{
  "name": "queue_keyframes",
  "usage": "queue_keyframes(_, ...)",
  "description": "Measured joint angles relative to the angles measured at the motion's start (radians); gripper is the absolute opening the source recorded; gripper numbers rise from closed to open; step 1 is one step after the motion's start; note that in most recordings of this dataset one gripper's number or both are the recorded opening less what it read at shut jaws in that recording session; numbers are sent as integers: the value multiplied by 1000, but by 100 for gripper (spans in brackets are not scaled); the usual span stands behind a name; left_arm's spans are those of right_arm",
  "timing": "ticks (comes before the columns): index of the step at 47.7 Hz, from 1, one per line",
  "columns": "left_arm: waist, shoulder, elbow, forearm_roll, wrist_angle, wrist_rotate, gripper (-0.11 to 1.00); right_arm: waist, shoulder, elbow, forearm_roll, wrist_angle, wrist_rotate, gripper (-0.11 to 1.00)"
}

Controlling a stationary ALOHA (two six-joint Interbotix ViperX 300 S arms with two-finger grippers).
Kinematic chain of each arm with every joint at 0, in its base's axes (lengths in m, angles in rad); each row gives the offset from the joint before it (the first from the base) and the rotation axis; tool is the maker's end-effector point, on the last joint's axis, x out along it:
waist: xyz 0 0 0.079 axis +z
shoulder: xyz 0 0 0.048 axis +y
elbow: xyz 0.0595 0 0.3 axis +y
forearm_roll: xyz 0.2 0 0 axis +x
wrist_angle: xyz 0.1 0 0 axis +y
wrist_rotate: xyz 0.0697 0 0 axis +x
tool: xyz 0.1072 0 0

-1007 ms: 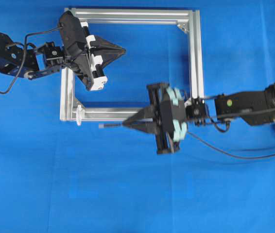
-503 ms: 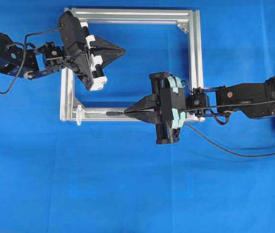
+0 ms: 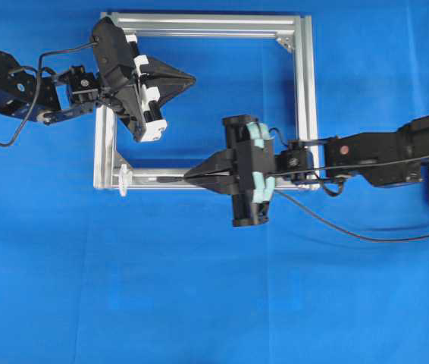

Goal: Insert the wire through the string loop located on the left side.
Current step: 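Push the cable tip with the right gripper through the white zip-tie loop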

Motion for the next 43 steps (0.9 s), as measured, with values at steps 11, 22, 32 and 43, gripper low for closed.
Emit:
queue_keyframes(11, 2, 0, 0, 0, 0, 0, 0, -2, 52, -61, 0, 0, 0, 0)
queue_keyframes(22, 2, 0, 0, 0, 2, 0, 0, -5, 80, -95, 0, 0, 0, 0)
queue_keyframes(32, 2, 0, 2, 0, 2, 0, 0, -6, 84, -98, 0, 0, 0, 0)
queue_keyframes(43, 2, 2, 2, 0, 2, 0, 0, -6, 84, -100, 0, 0, 0, 0)
